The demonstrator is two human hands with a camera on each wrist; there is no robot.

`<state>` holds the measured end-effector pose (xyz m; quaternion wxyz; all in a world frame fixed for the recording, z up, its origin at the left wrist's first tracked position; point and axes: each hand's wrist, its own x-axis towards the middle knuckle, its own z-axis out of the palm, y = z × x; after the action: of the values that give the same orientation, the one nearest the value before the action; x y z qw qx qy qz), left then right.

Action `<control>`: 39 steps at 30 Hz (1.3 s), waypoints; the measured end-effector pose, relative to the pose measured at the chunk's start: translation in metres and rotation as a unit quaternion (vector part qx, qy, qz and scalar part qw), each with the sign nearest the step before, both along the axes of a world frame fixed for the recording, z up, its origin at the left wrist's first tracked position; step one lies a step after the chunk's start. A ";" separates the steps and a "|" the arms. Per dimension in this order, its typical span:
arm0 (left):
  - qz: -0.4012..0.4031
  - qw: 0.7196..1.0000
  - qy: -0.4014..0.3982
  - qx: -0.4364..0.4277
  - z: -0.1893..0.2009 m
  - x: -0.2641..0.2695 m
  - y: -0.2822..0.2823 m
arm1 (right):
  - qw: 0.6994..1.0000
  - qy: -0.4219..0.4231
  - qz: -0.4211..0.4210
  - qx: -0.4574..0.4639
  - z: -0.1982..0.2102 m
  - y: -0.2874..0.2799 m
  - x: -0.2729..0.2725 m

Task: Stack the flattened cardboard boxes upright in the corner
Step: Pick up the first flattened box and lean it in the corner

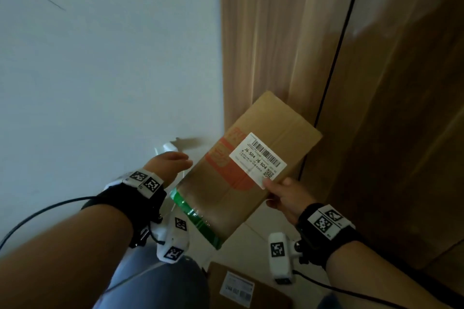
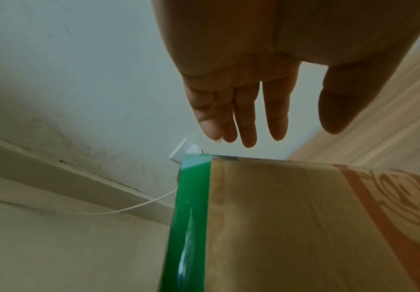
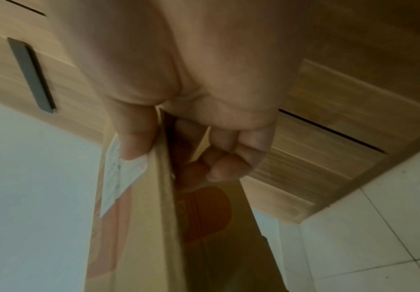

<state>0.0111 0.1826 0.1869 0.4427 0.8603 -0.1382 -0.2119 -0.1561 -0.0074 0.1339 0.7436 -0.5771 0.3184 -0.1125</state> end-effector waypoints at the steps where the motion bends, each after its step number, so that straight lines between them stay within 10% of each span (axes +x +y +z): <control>1: -0.013 1.000 -0.004 0.019 -0.001 -0.002 0.001 | 1.000 -0.003 0.009 -0.004 0.000 0.002 0.001; 13: -0.100 0.983 -0.047 0.148 -0.022 -0.013 -0.017 | 0.998 -0.023 0.040 -0.042 -0.010 -0.005 0.014; 20: -0.041 0.997 0.017 0.061 -0.042 -0.019 -0.036 | 0.996 -0.057 -0.057 -0.043 -0.015 -0.017 0.027; 34: 0.117 0.980 0.128 -0.096 -0.073 0.010 -0.052 | 0.980 0.072 0.008 -0.188 -0.040 -0.018 0.041; 39: 0.120 0.971 0.157 -0.137 -0.088 0.015 -0.063 | 0.897 0.120 0.169 -0.392 -0.047 -0.007 0.047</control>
<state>0.0262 0.1196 0.0986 0.5948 0.7576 0.0097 -0.2686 -0.1095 -0.0146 0.0868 0.4215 -0.8758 0.2332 -0.0308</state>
